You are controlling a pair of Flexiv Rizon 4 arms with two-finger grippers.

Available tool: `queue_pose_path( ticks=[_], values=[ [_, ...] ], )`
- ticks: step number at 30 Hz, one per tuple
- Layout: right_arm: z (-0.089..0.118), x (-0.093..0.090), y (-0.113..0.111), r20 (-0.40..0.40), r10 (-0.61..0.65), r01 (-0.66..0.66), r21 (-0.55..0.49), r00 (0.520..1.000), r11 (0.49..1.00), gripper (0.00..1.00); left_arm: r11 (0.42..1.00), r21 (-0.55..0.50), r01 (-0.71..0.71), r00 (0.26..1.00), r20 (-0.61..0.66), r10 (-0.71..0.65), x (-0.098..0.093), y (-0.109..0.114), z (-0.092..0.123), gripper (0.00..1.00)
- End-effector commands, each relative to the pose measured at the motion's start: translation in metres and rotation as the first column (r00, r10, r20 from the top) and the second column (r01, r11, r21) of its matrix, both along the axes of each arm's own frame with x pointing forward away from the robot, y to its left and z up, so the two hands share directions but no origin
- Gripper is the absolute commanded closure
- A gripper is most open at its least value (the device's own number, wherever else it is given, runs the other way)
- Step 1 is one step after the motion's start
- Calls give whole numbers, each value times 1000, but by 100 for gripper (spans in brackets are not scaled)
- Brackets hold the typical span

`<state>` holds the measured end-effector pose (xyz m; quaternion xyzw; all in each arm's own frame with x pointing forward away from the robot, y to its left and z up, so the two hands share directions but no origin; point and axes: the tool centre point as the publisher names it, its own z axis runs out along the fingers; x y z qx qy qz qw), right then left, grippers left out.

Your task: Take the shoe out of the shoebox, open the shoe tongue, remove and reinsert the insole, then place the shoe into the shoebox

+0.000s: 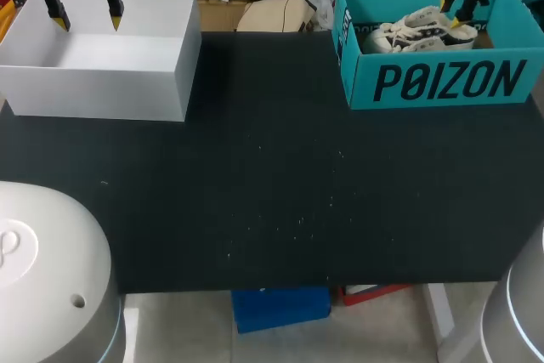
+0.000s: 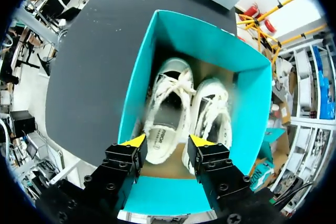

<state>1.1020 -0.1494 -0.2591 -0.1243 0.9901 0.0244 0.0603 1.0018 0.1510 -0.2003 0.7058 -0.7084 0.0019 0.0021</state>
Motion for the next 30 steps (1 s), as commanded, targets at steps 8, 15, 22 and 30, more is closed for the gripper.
queue_pose_path(
  ticks=[8, 15, 22, 30],
  values=[
    [-47, 27, 3, -9, 25, -26, -23, 1000, 999, 56, 1000, 4, -2, 1000, -1, 2, -1, -1, 0, 0],
    [-72, 30, 1, -18, 21, -22, -30, 1000, 999, 56, 1000, 4, -2, 1000, -1, 2, -1, -1, 0, 0],
    [-87, 41, 3, -7, 9, -9, -27, 1000, 1000, 57, 1000, 4, -2, 1000, -1, 2, -1, -1, 0, 0],
    [-104, 47, 9, -22, 15, -15, -31, 1000, 999, 65, 1000, 4, -2, 1000, -1, 2, -1, -1, 0, 0]
  ],
)
